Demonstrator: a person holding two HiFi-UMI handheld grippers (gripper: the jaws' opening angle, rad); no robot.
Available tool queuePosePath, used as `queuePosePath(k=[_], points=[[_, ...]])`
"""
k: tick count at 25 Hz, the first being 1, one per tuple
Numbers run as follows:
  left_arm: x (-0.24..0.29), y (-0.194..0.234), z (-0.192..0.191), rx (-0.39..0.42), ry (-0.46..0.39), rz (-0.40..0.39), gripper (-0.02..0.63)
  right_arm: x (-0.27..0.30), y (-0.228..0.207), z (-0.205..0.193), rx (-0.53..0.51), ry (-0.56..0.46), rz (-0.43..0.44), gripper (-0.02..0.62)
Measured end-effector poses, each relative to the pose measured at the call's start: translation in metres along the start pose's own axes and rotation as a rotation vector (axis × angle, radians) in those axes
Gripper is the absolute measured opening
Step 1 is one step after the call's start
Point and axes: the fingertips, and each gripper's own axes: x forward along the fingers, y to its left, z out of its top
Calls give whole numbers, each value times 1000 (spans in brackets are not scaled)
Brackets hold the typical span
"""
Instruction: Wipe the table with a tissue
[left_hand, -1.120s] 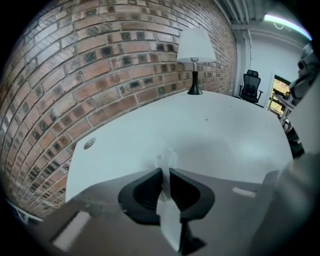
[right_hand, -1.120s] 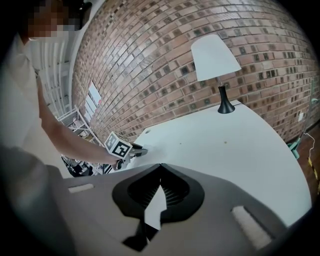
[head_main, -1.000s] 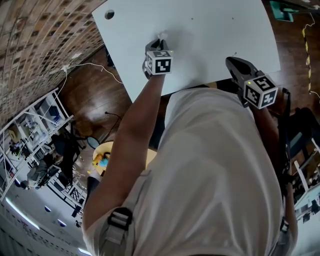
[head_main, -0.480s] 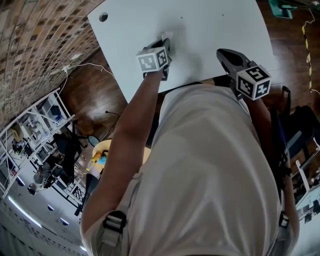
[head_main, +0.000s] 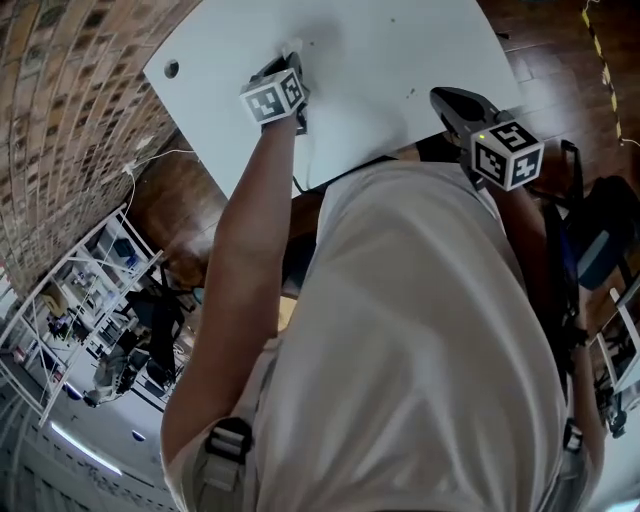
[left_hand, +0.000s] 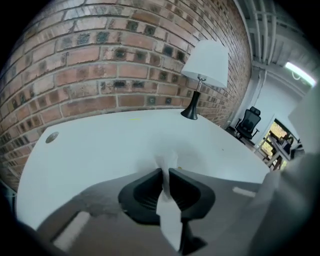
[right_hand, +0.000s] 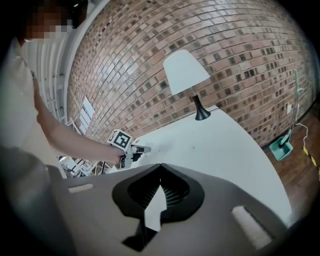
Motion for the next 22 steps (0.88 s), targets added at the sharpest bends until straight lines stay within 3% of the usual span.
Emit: queuePosePath(k=[4,8,16,22], points=[[20,4,11,107,56,56,41,-12,-24,1,23,-12,-18,8],[30,8,10,154,90,98,41,-17,-38,2,40,-16,-28,8],[37,-4,-5,218,76,176,38,-16,-53,-1,60,-18,-16,8],[34,-19,-14,209,110,185,39,-16,-54,5,57,-20,3,8]])
